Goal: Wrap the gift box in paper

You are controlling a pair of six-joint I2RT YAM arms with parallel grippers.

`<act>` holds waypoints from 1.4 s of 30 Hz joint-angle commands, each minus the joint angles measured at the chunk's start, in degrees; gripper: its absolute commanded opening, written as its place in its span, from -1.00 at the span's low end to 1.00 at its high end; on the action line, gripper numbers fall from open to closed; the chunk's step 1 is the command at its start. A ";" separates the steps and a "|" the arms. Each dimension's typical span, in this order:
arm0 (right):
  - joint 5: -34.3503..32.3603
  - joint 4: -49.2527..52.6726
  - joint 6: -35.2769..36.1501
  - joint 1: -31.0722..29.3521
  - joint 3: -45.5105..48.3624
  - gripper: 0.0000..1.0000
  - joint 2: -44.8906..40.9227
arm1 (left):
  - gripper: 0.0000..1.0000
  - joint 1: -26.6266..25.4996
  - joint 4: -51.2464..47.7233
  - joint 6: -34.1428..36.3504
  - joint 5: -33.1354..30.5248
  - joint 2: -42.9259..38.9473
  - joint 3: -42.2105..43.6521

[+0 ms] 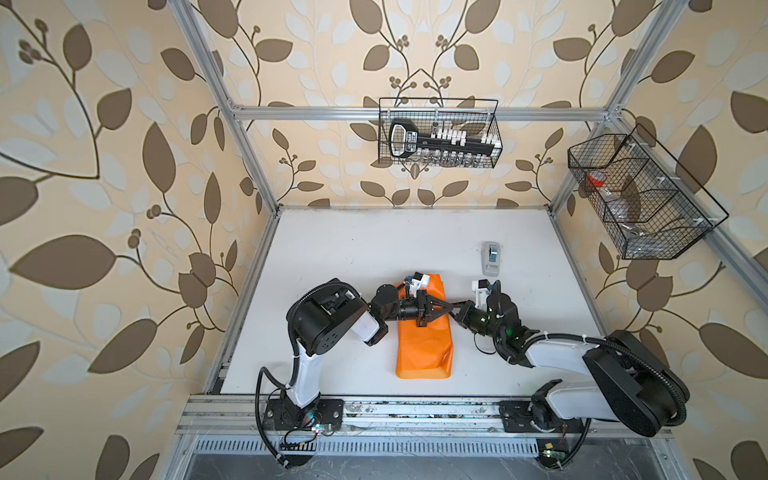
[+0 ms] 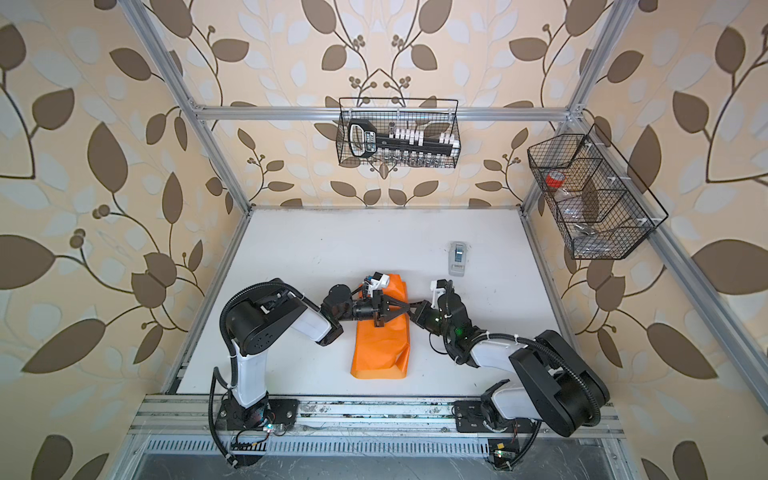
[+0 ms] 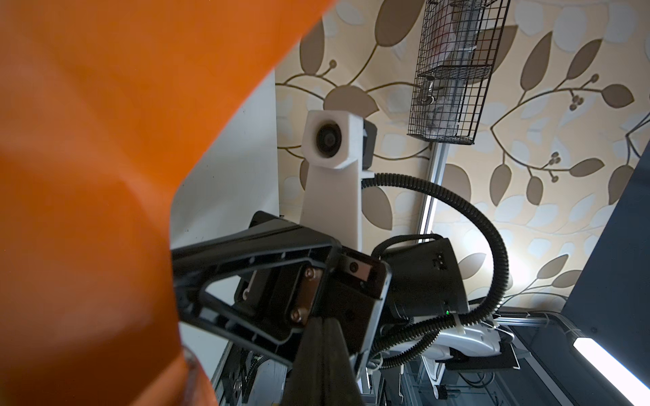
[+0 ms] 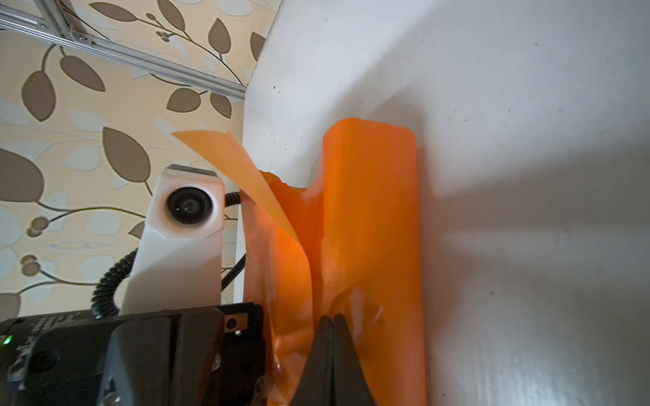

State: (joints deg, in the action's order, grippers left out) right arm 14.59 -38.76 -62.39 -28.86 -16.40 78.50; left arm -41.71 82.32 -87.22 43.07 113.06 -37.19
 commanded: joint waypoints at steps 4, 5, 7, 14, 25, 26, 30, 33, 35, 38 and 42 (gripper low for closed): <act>0.00 -2.53 -1.36 -0.80 -0.47 -1.00 2.76 | -1.00 -0.65 -0.30 -0.25 0.60 0.93 -0.22; -0.13 -2.79 -1.48 -1.01 -0.47 -1.00 3.10 | -1.00 -0.65 -0.26 -0.24 0.70 0.98 -0.25; -0.18 -3.36 -1.61 -1.41 -0.64 -1.00 3.62 | -1.00 -0.70 -0.27 -0.32 0.70 1.03 -0.27; -0.52 -4.70 -2.22 -3.03 -2.05 -1.00 6.51 | -1.00 -0.65 -0.28 -0.31 0.70 1.09 -0.21; -0.19 -9.66 -3.26 -2.63 -0.77 -1.00 11.98 | -1.00 -0.70 -0.28 -0.29 0.79 0.72 -0.03; 0.04 -10.07 -3.25 -2.18 -0.34 -1.00 11.75 | -1.00 -0.67 -0.24 -0.28 0.79 0.68 -0.03; 1.04 -9.49 -2.58 0.52 2.09 -0.81 7.08 | -1.00 -0.65 -0.30 -0.30 0.76 0.54 -0.05; 1.13 -2.69 0.08 2.55 3.04 -0.53 0.32 | -1.00 -0.66 -0.28 -0.27 0.69 0.50 0.06; 0.13 2.45 2.10 3.00 3.04 -0.36 -4.11 | -1.00 -0.67 -0.24 -0.37 0.59 0.24 0.10; -1.32 7.62 4.05 3.20 3.57 -0.11 -10.32 | -1.00 -0.65 -0.43 -0.37 0.61 -0.21 0.14; 0.04 9.72 5.71 2.94 2.90 -0.04 -13.03 | -1.00 -0.70 -0.62 -0.36 0.52 -0.23 -0.30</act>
State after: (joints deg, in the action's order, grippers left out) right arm 14.39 -33.95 -59.00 -25.80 -13.69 65.95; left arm -41.71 82.30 -87.24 43.07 113.06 -37.19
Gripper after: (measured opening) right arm 0.478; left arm 0.047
